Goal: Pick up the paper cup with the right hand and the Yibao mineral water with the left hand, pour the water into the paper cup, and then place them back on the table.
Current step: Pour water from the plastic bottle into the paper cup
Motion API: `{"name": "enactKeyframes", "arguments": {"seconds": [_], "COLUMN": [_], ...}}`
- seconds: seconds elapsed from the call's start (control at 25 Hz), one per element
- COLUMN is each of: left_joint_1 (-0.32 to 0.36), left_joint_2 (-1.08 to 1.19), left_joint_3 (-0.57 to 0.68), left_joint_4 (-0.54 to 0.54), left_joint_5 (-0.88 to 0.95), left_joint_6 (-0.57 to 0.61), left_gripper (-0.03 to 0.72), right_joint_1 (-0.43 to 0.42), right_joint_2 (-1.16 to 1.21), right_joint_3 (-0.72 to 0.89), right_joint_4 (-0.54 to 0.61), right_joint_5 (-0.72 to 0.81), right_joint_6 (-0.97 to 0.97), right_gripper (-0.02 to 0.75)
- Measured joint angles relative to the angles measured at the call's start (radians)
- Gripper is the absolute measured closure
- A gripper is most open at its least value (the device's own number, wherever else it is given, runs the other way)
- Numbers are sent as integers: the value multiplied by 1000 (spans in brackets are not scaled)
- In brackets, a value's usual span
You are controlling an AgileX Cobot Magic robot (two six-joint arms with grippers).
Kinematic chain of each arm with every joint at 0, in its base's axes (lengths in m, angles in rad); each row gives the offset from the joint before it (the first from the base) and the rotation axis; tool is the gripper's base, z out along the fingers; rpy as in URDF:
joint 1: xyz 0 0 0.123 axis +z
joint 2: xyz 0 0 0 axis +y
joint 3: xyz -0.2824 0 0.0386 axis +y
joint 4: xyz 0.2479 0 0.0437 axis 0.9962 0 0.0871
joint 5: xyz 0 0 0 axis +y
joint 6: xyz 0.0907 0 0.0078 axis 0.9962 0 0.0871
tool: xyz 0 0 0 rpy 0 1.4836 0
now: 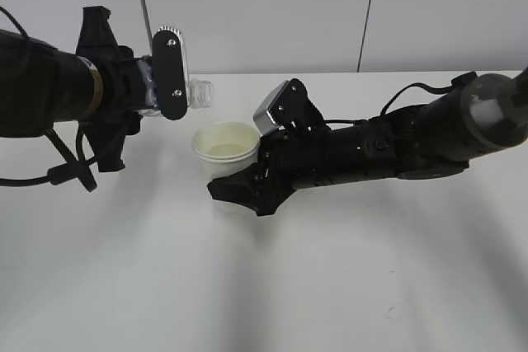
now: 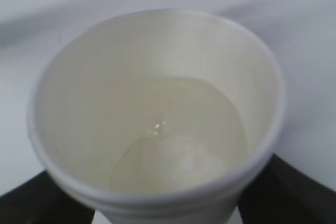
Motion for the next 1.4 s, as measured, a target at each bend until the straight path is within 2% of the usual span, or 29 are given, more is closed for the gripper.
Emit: {"name": "enactKeyframes", "arguments": {"seconds": [0.12, 0.28, 0.56, 0.84, 1.08, 1.4], "left_joint_1": [0, 0, 0, 6, 67, 205], "left_joint_2": [0, 0, 0, 0, 0, 0], "left_joint_3": [0, 0, 0, 0, 0, 0], "left_joint_4": [-72, -139, -151, -151, -148, -146], "left_joint_5": [-17, -56, -123, -163, -283, -534], "left_joint_6": [-61, -214, -446, -564, -647, -677], "left_gripper": [350, 350, 350, 350, 351, 351], "right_joint_1": [0, 0, 0, 0, 0, 0], "right_joint_2": [0, 0, 0, 0, 0, 0], "right_joint_3": [0, 0, 0, 0, 0, 0], "right_joint_4": [0, 0, 7, 10, 10, 21], "right_joint_5": [0, 4, 27, 33, 53, 56], "right_joint_6": [0, 0, 0, 22, 25, 26], "right_gripper": [188, 188, 188, 188, 188, 188]}}
